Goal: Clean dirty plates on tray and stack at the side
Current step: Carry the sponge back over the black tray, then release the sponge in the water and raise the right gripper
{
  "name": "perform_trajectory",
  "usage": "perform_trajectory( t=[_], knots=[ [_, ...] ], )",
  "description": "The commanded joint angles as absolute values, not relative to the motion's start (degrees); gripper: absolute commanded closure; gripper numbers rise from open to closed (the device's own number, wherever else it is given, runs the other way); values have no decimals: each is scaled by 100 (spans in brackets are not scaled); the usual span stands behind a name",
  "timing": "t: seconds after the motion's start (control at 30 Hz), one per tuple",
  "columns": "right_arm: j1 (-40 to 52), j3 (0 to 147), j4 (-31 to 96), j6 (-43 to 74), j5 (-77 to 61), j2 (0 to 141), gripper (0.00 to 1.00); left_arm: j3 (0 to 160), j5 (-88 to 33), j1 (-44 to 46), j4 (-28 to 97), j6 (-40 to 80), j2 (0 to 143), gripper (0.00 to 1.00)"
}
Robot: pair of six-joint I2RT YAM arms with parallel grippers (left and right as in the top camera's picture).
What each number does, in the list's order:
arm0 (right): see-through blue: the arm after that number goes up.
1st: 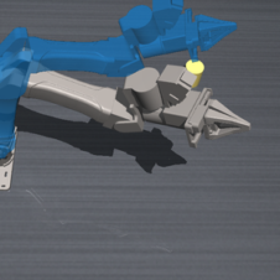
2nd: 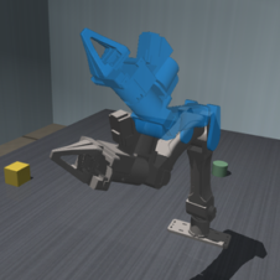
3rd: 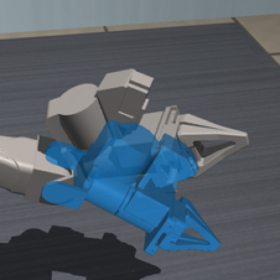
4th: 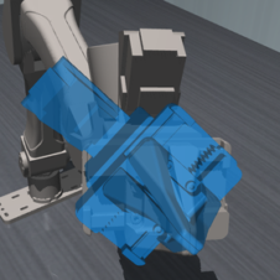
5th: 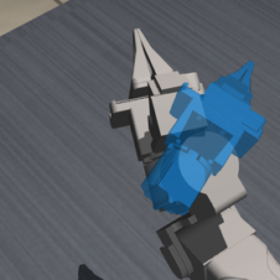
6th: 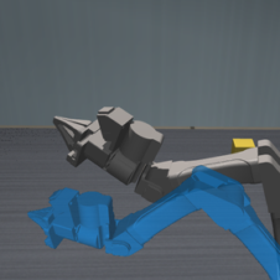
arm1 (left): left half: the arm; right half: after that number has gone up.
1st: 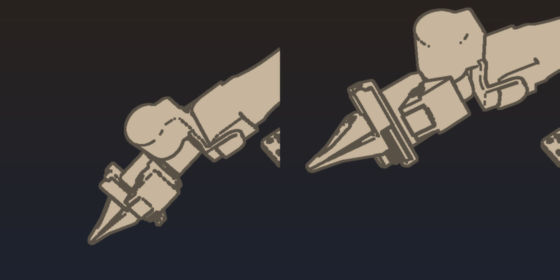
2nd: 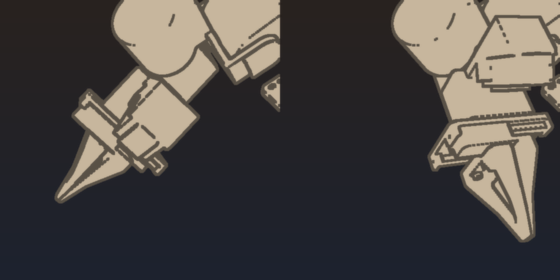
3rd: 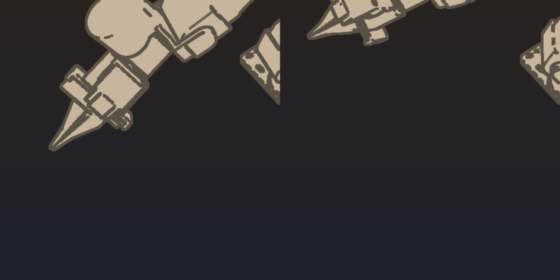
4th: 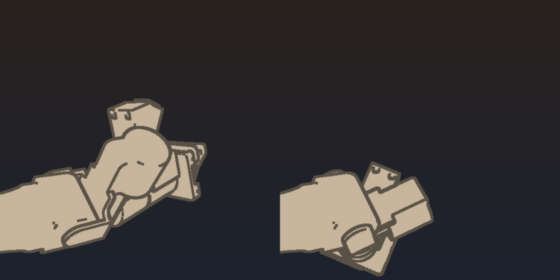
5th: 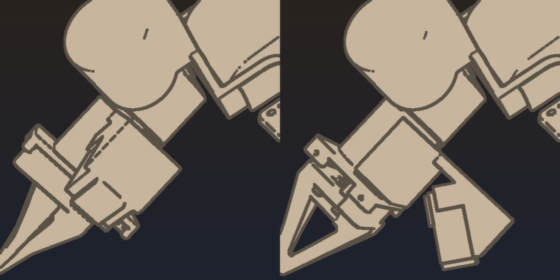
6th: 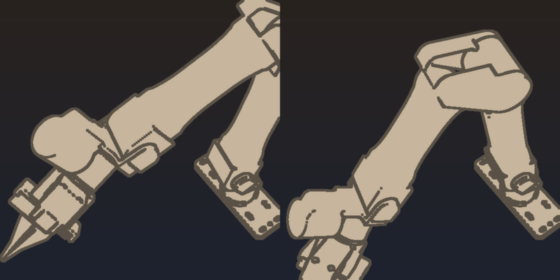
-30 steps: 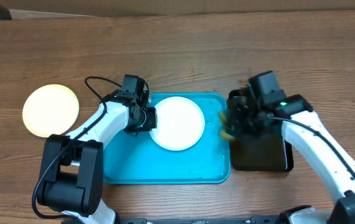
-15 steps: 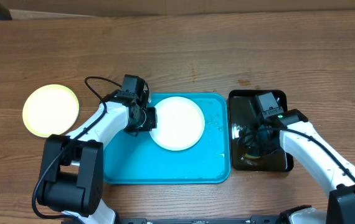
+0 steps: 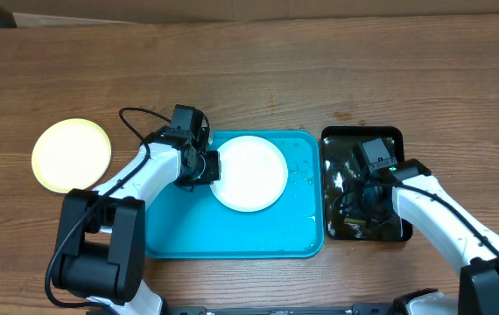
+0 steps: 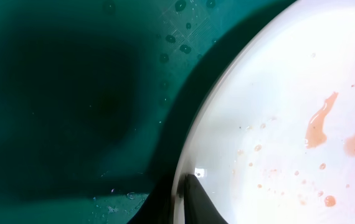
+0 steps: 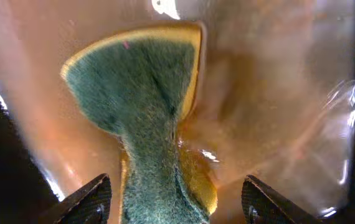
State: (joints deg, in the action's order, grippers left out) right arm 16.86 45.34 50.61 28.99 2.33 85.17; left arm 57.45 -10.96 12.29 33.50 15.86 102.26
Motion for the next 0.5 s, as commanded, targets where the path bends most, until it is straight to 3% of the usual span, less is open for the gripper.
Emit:
perform_trajectory(
  t=[0.0,0.03,0.13,0.23,0.27,0.3,0.33,0.47],
  knots=[
    [1675,4226,4779,3044,-158,8499,33,5634,-1011,1240,3380,1411,10377,92],
    [1675,4143,4687,3046,-167,8499,40,5634,-1011,1240,3380,1411,10377,92],
    [1675,3942,4427,3041,-235,8499,96,5634,-1011,1243,3380,1411,10377,91],
    [1673,4021,4462,2969,-266,8497,96,5634,-1011,1240,3382,1411,10377,91],
    [1662,4125,4495,2832,-266,8497,84,5636,-1011,1243,3382,1411,10377,90],
    [1662,4226,4525,2711,-263,8497,63,5636,-1011,1243,3382,1411,10377,90],
    [1662,4298,4532,2652,-261,8497,51,5634,-1011,1240,3382,1411,10377,89],
    [1664,4497,4289,2657,121,8497,23,5634,-1011,1243,3380,1411,10377,88]
  ],
)
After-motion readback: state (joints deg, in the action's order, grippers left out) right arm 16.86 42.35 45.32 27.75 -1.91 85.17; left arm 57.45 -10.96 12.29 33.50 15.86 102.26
